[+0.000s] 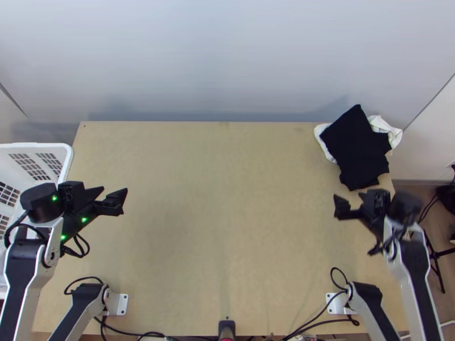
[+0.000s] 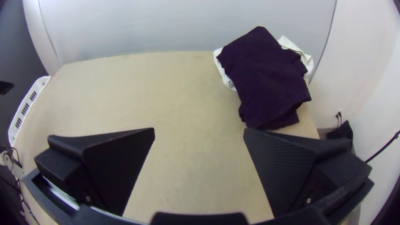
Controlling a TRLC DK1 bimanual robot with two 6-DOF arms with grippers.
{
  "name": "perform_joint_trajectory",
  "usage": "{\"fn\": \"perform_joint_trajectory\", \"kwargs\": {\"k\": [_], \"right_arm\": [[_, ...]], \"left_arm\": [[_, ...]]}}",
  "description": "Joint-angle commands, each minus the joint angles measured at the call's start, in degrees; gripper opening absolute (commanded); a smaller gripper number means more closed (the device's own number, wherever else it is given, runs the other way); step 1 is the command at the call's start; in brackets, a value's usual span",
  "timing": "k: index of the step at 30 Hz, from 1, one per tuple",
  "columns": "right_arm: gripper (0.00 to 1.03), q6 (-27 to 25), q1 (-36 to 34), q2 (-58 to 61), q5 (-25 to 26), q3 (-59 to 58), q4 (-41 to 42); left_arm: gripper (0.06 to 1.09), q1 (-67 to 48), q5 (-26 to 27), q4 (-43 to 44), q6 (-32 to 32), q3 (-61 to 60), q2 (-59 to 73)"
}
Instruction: Fold the t-shirt
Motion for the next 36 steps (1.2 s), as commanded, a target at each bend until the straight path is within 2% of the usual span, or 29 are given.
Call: {"fn": "perform_joint_trajectory", "kwargs": {"k": [1,7,12,15,21,23,30,36], "right_arm": [[0.99,3.89,4.86,-16.7,3.43,-6.96,-3.08],[0.99,5.91,9.17,-26.99,7.65,-14.78,2.02],[0.99,5.56,11.81,-31.64,7.73,-16.71,3.86],[0.99,3.1,12.33,-38.24,7.73,-19.7,4.48],[0.99,8.28,13.21,-37.8,7.82,-21.37,8.7],[0.99,8.46,14.8,-39.73,8.09,-21.81,9.66],[0.99,4.07,15.23,-43.24,8.88,-25.41,15.55],[0.99,2.92,15.06,-43.33,9.49,-31.04,23.2]], "left_arm": [[1.04,4.76,0.09,5.99,1.19,-8.17,-2.85],[1.04,10.21,0.09,10.65,3.22,-13.71,-6.63],[1.04,11.71,-0.09,12.93,5.06,-18.54,-10.76],[1.04,11.79,-1.41,18.47,5.32,-23.73,-14.98],[1.04,12.58,-3.08,32.27,7.87,-32.16,-17.79],[1.04,12.94,-3.17,34.82,8.4,-32.95,-17.96],[1.04,12.94,-3.17,42.38,8.84,-39.11,-24.12],[1.04,12.14,-3.17,45.54,8.58,-47.1,-35.1]]}}
